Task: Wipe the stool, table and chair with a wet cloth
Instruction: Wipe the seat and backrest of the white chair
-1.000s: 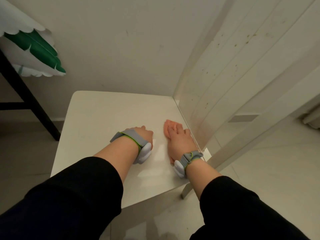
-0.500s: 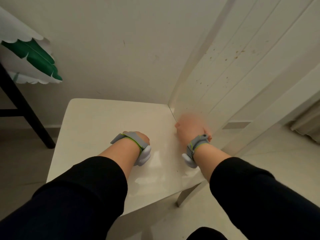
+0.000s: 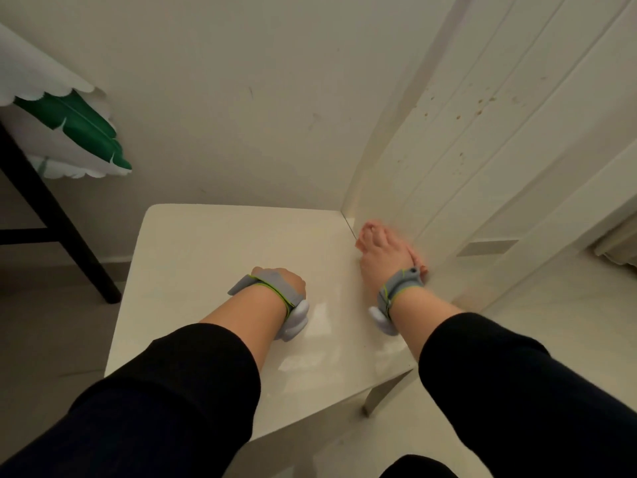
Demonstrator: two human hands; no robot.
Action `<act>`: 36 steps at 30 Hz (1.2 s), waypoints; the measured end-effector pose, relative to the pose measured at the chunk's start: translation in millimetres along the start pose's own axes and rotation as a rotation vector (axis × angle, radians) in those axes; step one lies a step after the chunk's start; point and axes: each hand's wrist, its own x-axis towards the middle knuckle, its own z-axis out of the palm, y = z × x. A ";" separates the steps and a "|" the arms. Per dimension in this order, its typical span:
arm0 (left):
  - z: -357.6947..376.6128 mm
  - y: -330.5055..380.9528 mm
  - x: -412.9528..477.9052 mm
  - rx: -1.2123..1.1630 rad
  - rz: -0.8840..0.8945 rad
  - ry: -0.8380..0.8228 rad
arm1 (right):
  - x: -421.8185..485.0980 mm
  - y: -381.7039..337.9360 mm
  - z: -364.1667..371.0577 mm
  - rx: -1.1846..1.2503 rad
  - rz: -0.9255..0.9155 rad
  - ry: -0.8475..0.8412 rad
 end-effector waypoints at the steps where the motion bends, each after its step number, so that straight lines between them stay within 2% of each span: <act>1: -2.0 -0.1 -2.5 -0.013 0.005 0.008 | -2.6 -3.8 3.7 -0.037 -0.033 -0.034; 4: -7.3 3.1 -8.6 -0.039 0.008 0.005 | -7.1 -5.5 3.6 -0.071 -0.088 -0.088; 6: -9.1 6.0 -13.0 -0.028 0.012 0.008 | -4.3 2.8 -9.1 0.010 -0.060 -0.047; 11: -11.8 8.1 -21.0 -0.039 0.039 0.015 | 26.4 66.2 -61.7 0.130 0.227 0.213; 14: -12.4 5.9 -20.8 -0.052 0.043 0.035 | 43.7 90.0 -72.5 0.141 0.363 0.230; 16: -12.7 5.6 -19.3 -0.059 0.045 0.039 | 48.4 79.3 -65.1 0.138 0.342 0.179; 20: -10.5 5.4 -13.1 -0.111 0.026 0.036 | 53.0 29.5 -35.0 0.094 0.152 0.124; 23: -5.0 4.3 -8.6 -0.104 0.029 0.036 | 47.4 -0.2 -9.5 0.041 0.038 0.001; 27: -3.2 4.0 -6.3 -0.138 0.041 0.019 | 34.5 -11.5 10.3 -0.015 -0.031 -0.089; 31: -4.2 6.0 -7.0 -0.116 0.060 0.055 | 25.5 2.8 -4.1 0.062 -0.008 -0.027; 36: -4.8 5.4 -10.9 -0.111 0.051 0.024 | 27.8 58.8 -49.6 0.177 0.137 0.152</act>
